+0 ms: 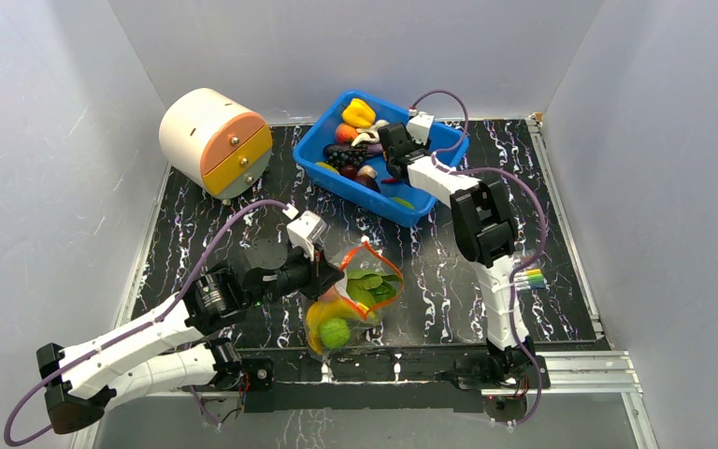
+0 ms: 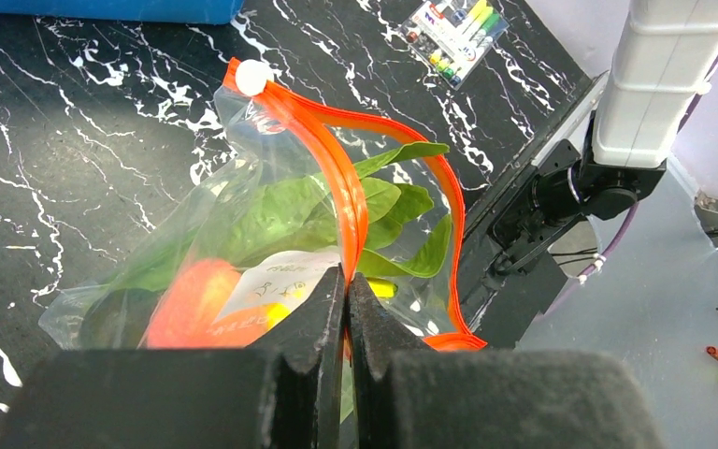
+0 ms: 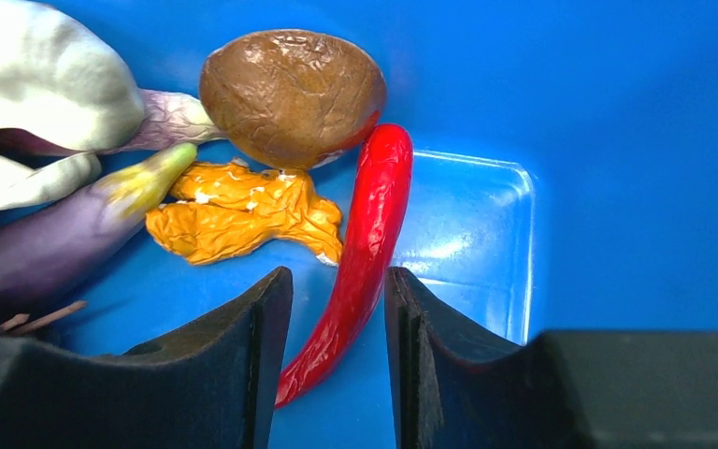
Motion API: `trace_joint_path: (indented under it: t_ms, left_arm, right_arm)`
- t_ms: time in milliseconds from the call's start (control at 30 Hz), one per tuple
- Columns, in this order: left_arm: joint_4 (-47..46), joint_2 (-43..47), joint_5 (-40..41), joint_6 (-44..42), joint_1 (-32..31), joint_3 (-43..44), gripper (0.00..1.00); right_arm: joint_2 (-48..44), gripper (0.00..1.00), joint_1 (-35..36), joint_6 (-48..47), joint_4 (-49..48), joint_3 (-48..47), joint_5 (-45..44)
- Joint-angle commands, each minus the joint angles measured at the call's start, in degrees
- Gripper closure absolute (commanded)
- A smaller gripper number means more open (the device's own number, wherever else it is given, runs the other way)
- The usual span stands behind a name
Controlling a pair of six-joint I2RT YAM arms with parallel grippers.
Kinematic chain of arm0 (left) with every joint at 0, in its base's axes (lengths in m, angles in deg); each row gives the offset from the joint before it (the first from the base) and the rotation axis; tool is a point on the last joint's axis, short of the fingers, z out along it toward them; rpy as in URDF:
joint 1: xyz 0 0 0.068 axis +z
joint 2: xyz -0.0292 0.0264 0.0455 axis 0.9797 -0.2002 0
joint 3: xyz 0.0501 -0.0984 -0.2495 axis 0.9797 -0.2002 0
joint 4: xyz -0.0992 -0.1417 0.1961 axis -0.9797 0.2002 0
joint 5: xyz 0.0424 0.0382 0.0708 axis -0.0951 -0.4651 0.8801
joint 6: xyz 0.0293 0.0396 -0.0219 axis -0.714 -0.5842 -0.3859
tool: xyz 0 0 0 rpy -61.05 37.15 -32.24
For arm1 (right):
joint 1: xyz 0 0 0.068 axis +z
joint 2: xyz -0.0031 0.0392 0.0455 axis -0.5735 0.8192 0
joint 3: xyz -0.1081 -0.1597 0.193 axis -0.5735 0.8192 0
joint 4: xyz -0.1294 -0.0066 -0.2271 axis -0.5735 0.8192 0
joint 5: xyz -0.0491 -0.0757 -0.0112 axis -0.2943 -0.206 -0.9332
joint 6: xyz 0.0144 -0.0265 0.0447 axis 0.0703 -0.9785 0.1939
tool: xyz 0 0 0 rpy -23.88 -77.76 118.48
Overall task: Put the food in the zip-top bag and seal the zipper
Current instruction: Pick up the fake vegetable from the bin.
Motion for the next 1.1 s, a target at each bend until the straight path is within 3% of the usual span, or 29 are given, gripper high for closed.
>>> trace_joint_path:
  t_ms: [0,200,567,867,1067]
  left_arm:
    - [1.46,1.00,0.82,-1.13,0.02,1.71,1.00]
    - [0.62,1.26,0.93,-0.48,-0.03,1.11,1.00]
    - [0.91,1.11,1.11,-0.10,0.02,1.60,1.00]
    - [0.84,1.11,1.24,0.53,0.02,1.72,1.00]
    - [0.84,0.85,0.97,0.88,-0.06,1.96,1.00]
  right_arm:
    - [1.70,0.60,-0.90,0.86,-2.75,-3.79,-2.17]
    - [4.23,0.54,-1.72,0.86,-1.58,-5.82,-2.33]
    - [6.38,0.56,-2.80,0.99,-0.81,-6.96,-1.16]
    - [6.26,0.77,-3.20,-0.79,-1.85,-7.86,0.58]
    - [3.51,0.83,-3.26,-3.07,-3.69,-6.52,1.90]
